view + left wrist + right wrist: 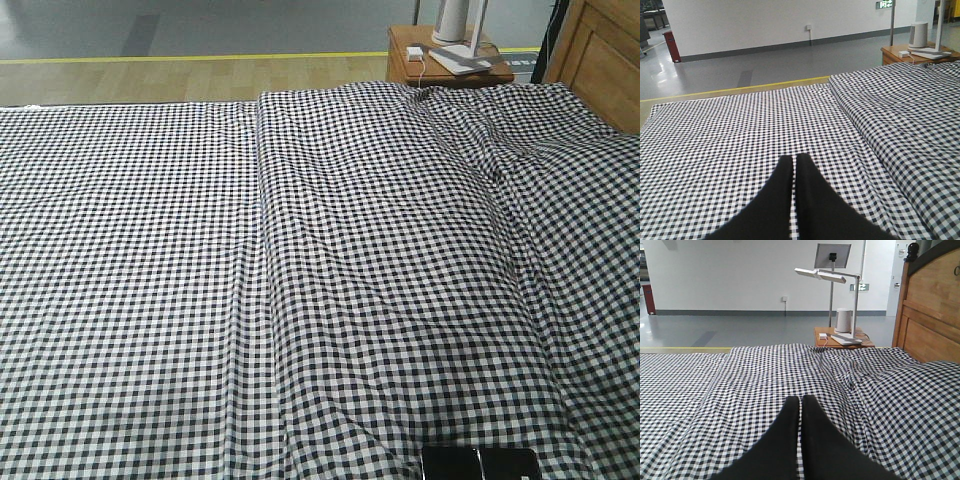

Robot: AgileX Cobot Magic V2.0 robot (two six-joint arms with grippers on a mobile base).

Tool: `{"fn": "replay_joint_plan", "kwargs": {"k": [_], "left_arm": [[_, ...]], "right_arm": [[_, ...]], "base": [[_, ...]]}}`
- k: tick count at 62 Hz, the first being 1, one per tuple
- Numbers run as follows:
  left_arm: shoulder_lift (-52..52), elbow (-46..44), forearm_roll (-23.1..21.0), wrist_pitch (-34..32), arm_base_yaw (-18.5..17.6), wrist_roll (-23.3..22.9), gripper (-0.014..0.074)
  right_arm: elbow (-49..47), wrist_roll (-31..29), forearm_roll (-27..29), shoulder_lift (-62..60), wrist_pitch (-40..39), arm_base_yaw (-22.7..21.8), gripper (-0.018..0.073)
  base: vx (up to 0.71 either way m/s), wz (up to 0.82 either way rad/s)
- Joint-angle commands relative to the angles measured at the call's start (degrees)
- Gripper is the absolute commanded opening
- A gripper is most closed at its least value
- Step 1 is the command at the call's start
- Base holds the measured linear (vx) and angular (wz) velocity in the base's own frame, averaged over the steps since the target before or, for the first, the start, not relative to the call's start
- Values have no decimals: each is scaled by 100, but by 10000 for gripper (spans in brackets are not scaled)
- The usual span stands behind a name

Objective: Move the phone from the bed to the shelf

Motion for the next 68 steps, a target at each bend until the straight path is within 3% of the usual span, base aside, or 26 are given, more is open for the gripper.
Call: {"fn": "replay_joint_plan", "kwargs": {"k": [1, 25, 33, 47, 59, 68], "left_arm": [[-77, -122, -52, -415, -20, -33, 1], [-77, -122, -52, -415, -20, -33, 1], [-77, -122, -52, -415, -20, -33, 1], [-77, -122, -52, -415, -20, -33, 1], [-77, -122, -52, -415, -20, -33, 1], [-77, -122, -52, -415, -20, -33, 1]], "right_arm": [[22, -46, -76, -50, -408, -18, -8], [22, -38, -70, -50, -662, -18, -8], [16, -38, -70, -50, -1253, -18, -8], [-95, -38, 50, -50, -3016, -18, -8], [-1028, -43, 296, -7, -2871, -18, -6], [-1933, -19, 323, 450, -2228, -18, -6]], "base": [[0, 0], [0, 0], [0, 0], [0, 0], [0, 0], [0, 0]]}}
